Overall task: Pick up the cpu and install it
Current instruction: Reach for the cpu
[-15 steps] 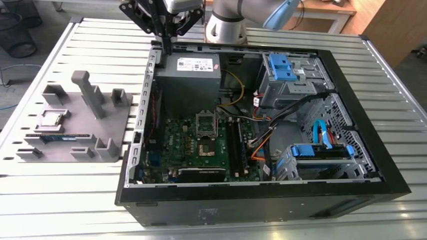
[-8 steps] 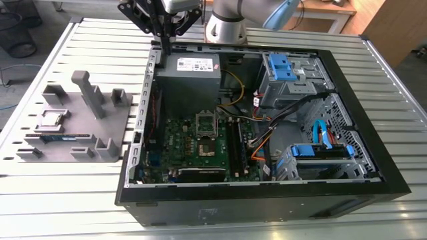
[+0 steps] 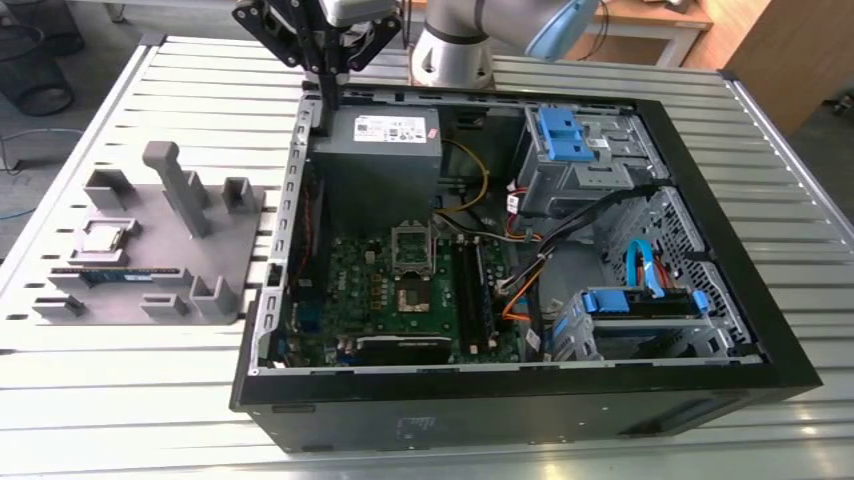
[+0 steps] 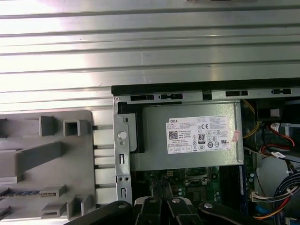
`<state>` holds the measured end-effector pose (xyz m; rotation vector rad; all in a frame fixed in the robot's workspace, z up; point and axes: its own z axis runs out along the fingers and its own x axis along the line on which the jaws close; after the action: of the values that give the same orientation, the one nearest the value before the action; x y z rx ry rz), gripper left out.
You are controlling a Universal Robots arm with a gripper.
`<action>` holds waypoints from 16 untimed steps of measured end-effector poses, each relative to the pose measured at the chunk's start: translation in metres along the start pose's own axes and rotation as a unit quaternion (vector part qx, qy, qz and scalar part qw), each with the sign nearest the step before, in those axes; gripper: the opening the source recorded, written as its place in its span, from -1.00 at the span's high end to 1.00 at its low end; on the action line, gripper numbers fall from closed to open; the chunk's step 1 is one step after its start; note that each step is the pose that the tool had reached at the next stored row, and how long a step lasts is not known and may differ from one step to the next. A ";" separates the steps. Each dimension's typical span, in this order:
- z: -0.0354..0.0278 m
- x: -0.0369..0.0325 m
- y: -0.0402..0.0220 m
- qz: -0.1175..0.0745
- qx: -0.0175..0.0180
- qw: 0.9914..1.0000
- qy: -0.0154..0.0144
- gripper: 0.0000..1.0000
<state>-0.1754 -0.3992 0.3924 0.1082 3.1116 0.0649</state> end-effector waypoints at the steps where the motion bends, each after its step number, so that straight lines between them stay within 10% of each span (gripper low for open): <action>1: 0.0000 0.0003 0.0000 0.000 0.000 1.000 0.000 0.79; 16: -0.0001 0.0093 -0.0007 0.000 0.000 1.000 0.000 0.79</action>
<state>-0.1847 -0.3993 0.3923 0.1082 3.1116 0.0649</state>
